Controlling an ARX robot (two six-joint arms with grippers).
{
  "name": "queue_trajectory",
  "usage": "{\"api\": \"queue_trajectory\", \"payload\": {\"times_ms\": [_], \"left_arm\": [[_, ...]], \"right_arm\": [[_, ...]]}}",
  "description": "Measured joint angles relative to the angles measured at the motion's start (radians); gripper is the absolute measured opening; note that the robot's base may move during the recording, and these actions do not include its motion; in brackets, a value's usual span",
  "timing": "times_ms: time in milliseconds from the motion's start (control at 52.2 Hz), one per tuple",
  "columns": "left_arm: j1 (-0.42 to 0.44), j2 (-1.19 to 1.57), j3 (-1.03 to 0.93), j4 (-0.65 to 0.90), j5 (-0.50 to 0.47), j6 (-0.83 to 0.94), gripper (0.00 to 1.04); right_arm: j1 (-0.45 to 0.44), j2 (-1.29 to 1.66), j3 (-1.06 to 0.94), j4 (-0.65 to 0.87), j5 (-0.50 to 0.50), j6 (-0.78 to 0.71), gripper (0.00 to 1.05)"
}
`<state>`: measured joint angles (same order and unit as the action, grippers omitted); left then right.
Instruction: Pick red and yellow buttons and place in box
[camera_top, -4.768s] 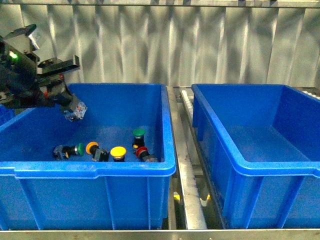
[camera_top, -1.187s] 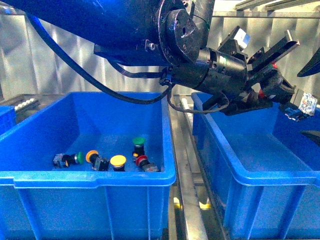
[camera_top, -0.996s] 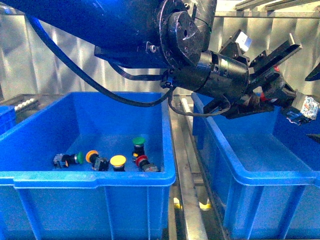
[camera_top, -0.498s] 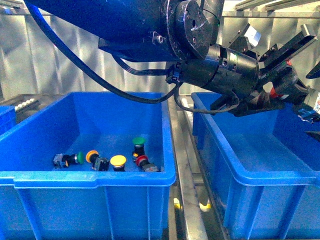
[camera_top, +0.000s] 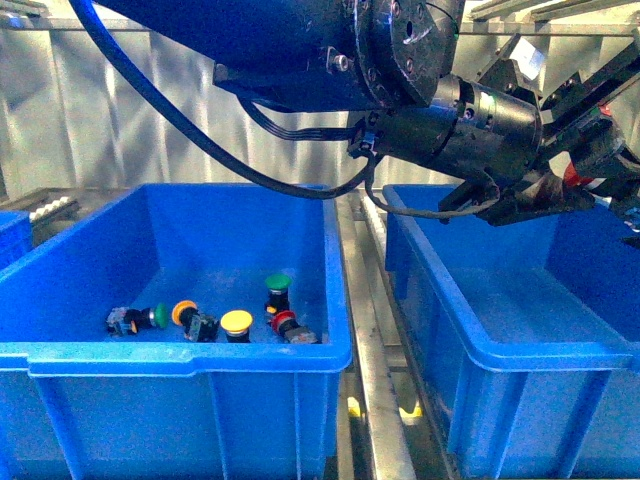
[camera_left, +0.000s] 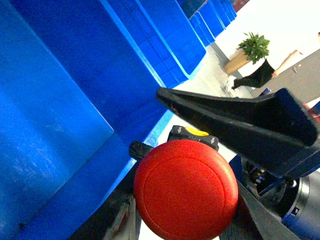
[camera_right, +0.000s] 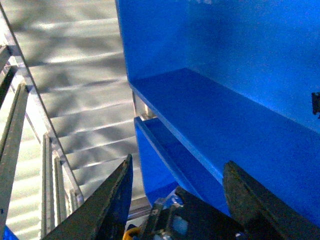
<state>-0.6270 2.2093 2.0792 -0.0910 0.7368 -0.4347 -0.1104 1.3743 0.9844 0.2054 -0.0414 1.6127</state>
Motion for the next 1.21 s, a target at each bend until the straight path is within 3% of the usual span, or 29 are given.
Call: {"api": "queue_trajectory", "payload": {"times_ms": [96, 594, 708, 919, 1034, 1206], "left_arm": [[0.0, 0.004, 0.002, -0.008, 0.011, 0.001, 0.32], [0.0, 0.017, 0.026, -0.035, 0.011, 0.021, 0.33], [-0.001, 0.025, 0.036, -0.035, -0.005, 0.021, 0.5], [0.002, 0.03, 0.043, 0.015, -0.054, 0.019, 0.96], [0.018, 0.027, 0.041, 0.058, -0.117, 0.019, 0.97], [0.109, -0.084, -0.105, 0.217, -0.332, -0.032, 0.97]], "right_arm": [[-0.002, 0.001, 0.0, -0.005, 0.003, 0.027, 0.39], [-0.002, 0.002, 0.008, -0.02, 0.015, 0.047, 0.36], [-0.002, 0.002, 0.008, -0.02, 0.018, 0.043, 0.36], [-0.011, 0.007, 0.009, -0.019, 0.016, 0.034, 0.36], [-0.021, 0.024, 0.009, -0.016, 0.023, 0.011, 0.35], [-0.031, 0.062, 0.01, -0.003, 0.04, -0.072, 0.35]]}}
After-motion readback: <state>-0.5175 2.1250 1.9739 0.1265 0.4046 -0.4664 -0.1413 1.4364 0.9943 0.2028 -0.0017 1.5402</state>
